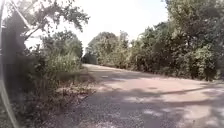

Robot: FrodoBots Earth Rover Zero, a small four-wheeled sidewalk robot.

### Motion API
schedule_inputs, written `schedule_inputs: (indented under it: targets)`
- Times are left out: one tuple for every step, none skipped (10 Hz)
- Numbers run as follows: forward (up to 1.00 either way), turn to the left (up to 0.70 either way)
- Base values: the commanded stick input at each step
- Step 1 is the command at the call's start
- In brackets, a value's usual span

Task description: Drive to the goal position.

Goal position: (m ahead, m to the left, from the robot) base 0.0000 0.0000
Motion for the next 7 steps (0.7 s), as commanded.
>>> schedule_inputs:
  targets:
    - [0.05, 0.0]
    - [0.05, 0.0]
    - [0.05, 0.0]
    - [0.05, 0.0]
    - [0.05, 0.0]
    - [0.05, 0.0]
    - [0.05, 0.0]
